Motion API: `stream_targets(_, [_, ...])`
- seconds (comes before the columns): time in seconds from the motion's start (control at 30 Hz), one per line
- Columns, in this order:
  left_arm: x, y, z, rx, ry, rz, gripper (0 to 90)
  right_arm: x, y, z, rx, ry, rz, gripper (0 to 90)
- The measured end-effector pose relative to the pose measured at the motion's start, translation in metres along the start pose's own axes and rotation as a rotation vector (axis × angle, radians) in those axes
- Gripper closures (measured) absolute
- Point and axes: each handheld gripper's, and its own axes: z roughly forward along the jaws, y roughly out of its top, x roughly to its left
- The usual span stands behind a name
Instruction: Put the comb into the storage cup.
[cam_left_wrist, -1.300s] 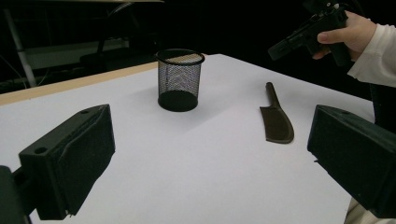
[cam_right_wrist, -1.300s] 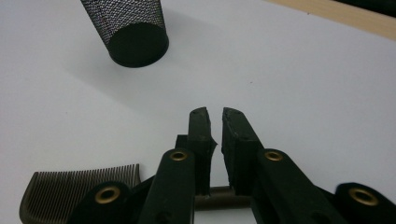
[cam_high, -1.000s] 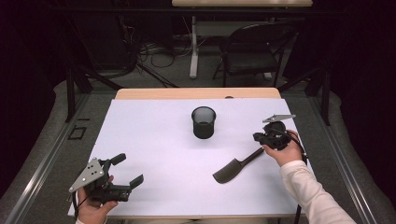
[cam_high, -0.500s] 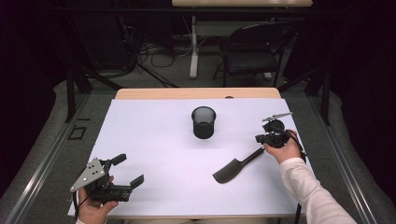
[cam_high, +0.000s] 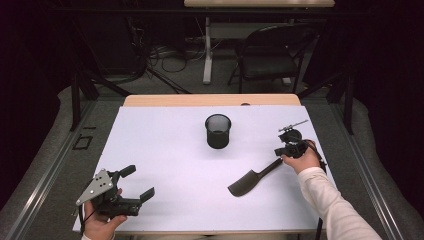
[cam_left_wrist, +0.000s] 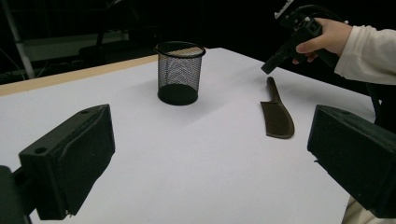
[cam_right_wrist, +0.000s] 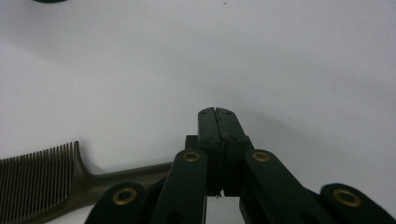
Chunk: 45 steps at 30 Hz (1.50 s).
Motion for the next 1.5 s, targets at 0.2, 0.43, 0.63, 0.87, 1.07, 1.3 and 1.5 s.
stream_targets(0.2, [0.0,0.0,0.0,0.001,0.001,0.001,0.9,0.002,0.001,0.007,0.024,-0.012,-0.02,90.0])
stream_targets(0.43, [0.0,0.0,0.0,0.003,0.001,0.002,0.9,0.003,0.001,0.014,0.048,-0.013,-0.026,90.0])
stream_targets(0.63, [0.0,0.0,0.0,0.004,0.002,0.001,0.9,0.003,0.001,0.018,0.06,-0.017,-0.032,90.0])
stream_targets(0.87, [0.0,0.0,0.0,0.006,0.003,0.001,0.9,0.003,-0.001,0.02,0.078,-0.015,-0.03,90.0])
stream_targets(1.07, [0.001,-0.001,0.0,0.007,0.006,-0.002,0.9,0.001,-0.004,0.02,0.078,-0.012,-0.025,90.0])
stream_targets(1.3, [0.001,-0.001,0.0,0.009,0.009,-0.004,1.0,-0.003,-0.009,0.018,0.083,0.0,-0.016,90.0])
stream_targets(1.5, [0.001,-0.001,0.0,0.008,0.01,-0.005,0.9,-0.004,-0.016,0.016,0.089,0.006,-0.019,90.0])
